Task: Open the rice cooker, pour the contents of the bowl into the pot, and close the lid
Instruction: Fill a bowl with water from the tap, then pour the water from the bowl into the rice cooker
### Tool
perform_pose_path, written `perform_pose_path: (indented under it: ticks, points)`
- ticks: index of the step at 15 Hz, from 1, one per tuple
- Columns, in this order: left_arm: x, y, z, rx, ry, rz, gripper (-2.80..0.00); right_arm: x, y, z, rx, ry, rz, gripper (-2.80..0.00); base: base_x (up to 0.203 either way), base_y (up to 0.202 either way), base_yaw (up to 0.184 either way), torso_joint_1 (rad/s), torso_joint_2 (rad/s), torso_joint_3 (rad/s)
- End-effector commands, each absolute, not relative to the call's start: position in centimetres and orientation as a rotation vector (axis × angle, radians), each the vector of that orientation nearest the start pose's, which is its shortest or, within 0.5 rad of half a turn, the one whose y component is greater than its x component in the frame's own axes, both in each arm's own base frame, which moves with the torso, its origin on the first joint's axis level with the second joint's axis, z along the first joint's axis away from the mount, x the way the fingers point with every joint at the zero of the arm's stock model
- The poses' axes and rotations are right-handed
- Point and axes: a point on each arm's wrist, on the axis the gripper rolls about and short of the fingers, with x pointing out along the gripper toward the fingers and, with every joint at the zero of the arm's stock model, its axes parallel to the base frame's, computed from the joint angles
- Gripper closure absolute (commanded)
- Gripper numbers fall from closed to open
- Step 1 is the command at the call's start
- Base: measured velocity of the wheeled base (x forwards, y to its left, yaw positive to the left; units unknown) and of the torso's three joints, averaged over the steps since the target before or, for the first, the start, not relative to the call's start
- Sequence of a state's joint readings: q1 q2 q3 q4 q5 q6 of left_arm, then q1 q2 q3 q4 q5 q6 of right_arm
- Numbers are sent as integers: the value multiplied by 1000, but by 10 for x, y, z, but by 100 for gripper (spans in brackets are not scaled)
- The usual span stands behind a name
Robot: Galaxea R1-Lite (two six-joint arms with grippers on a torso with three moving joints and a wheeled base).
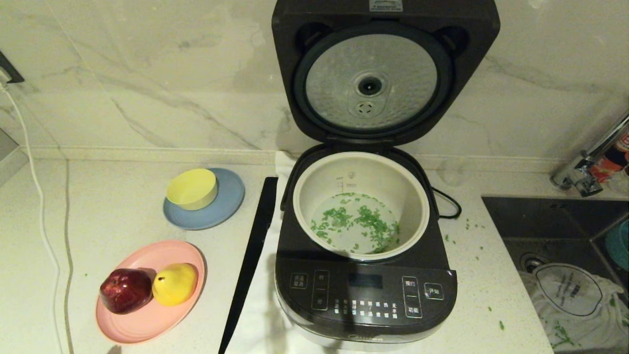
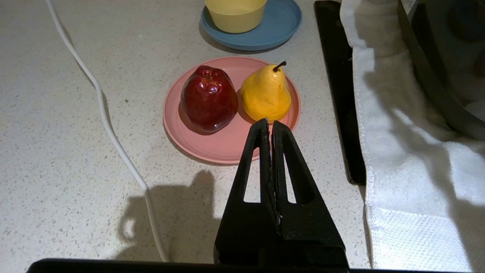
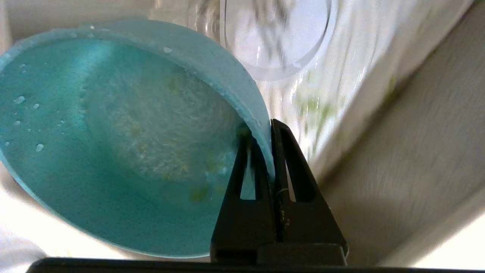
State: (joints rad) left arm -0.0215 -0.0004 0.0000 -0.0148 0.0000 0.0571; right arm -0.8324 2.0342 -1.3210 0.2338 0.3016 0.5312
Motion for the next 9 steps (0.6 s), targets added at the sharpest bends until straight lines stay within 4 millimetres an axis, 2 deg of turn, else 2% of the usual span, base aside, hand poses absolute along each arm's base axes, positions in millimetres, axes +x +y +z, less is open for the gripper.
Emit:
perform_pose_path:
  ticks: [1, 4, 9]
  points:
    - [-22, 0, 74, 58, -10, -21, 0, 251, -239, 142, 969, 704, -658, 0, 0, 0, 0, 0, 0, 0]
    - [-22, 0, 74, 58, -10, -21, 0, 249, -185, 155, 877, 752, -599, 0, 0, 0, 0, 0, 0, 0]
    - [-22, 0, 74, 57, -9, -21, 0, 242, -86, 199, 694, 822, -422, 0, 0, 0, 0, 0, 0, 0]
